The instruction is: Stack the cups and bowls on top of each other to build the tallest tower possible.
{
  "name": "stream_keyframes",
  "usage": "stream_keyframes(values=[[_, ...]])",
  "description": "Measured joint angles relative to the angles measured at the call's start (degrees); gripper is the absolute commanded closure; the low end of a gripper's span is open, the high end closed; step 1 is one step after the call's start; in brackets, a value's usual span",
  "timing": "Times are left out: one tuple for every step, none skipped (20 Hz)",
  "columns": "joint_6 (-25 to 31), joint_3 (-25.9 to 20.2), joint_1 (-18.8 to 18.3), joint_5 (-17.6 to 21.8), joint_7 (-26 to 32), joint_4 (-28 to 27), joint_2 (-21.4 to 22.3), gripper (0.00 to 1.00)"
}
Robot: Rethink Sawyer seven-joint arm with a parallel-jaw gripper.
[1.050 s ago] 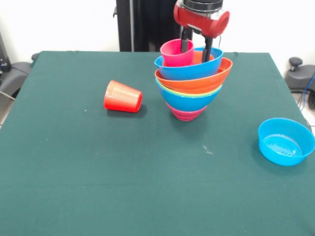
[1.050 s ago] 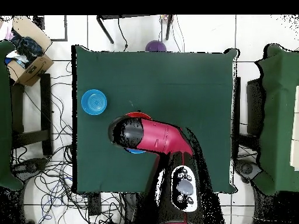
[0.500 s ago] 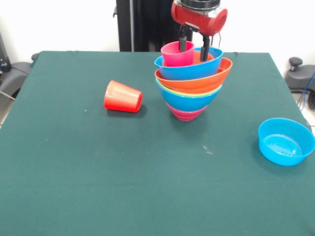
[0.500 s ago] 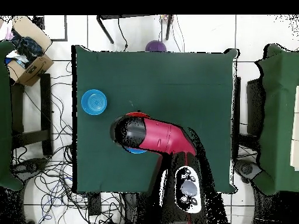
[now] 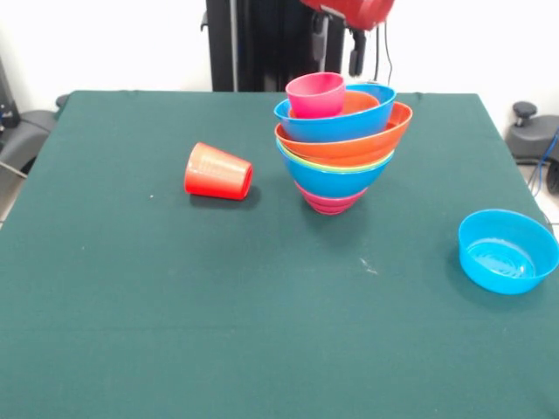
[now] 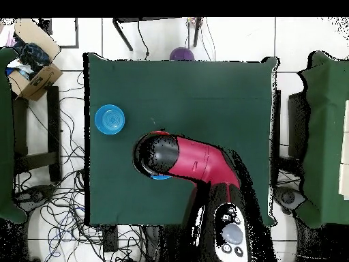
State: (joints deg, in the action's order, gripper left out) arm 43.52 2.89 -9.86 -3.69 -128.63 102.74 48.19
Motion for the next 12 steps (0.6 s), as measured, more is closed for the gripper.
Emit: stream_keyframes(values=[[1.1,0.0,-0.2,0.0,0.0,-0.1,0.5,0.00],[2.2,0.0,-0.3,0.0,0.0,-0.3,1.0,0.00],[3.7,0.0,-0.4,0.0,0.0,-0.7,1.6,0.00],[4.6,0.0,-0.5,0.0,0.0,-1.1,2.0,0.00],[5.4,0.0,-0.5,0.0,0.0,-1.4,2.3,0.00],[6.6,-0.1,-0.5,0.0,0.0,-2.1,2.8,0.00],[7.6,-0.1,-0.5,0.0,0.0,-2.6,3.2,0.00],[8.3,-0.1,-0.5,0.0,0.0,-3.1,3.4,0.00],[9.2,-0.1,-0.5,0.0,0.0,-3.8,3.7,0.00],[10.3,-0.1,-0.5,0.0,0.0,-5.0,4.1,0.00],[10.7,-0.1,-0.5,0.0,0.0,-5.8,4.2,0.00],[10.9,-0.1,-0.5,0.1,0.0,-6.6,4.2,0.00]])
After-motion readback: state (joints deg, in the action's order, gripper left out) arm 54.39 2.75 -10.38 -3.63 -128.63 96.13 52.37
